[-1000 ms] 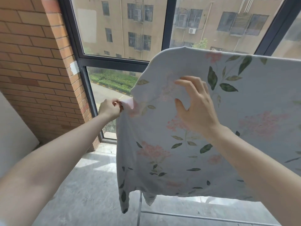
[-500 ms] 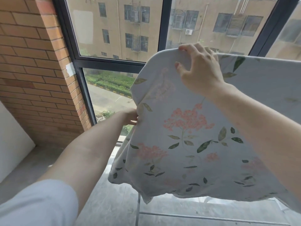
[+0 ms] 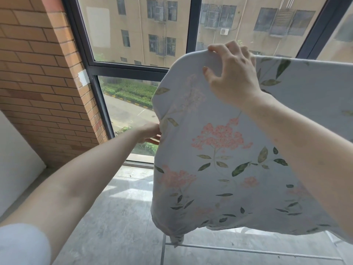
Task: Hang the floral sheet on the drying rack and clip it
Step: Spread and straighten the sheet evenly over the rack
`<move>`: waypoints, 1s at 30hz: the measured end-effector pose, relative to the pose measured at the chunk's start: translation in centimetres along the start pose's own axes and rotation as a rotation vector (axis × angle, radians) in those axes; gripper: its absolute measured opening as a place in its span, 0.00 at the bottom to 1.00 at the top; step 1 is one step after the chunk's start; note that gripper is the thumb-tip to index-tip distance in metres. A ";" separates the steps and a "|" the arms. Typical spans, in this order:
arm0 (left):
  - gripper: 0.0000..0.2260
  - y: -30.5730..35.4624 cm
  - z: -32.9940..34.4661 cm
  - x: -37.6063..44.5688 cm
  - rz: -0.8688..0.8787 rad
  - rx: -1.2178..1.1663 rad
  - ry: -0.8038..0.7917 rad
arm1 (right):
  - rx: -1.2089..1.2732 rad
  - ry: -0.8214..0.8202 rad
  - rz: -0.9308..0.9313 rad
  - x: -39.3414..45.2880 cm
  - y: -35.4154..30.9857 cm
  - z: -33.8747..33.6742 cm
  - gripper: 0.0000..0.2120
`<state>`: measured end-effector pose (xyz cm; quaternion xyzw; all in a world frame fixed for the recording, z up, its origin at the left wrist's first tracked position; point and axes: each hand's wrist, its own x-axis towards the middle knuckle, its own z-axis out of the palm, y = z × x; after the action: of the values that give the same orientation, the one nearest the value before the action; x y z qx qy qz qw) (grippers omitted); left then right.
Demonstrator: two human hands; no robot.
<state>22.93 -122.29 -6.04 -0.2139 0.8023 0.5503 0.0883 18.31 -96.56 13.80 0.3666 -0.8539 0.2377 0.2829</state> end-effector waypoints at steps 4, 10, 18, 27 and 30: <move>0.15 1.1 -1.5 -1.1 0.106 0.149 0.259 | 0.006 0.004 0.000 -0.1 0.1 0.1 0.25; 0.11 4.1 -2.8 -4.3 0.208 0.251 0.254 | 0.009 0.011 0.001 0.0 0.0 0.4 0.25; 0.19 9.7 -1.9 -9.1 0.492 -0.028 0.298 | 0.006 0.036 0.015 -0.1 -0.1 0.8 0.25; 0.20 10.6 -1.0 -9.2 0.397 0.250 0.351 | -0.034 0.054 0.011 -0.5 -0.3 1.0 0.25; 0.10 11.5 -1.3 -9.1 0.330 0.292 0.311 | -0.019 0.051 0.027 -0.5 -0.6 1.1 0.24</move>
<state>26.11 -117.79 7.65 -0.1469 0.9012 0.3961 -0.0970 18.68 -97.34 12.77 0.3462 -0.8534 0.2427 0.3049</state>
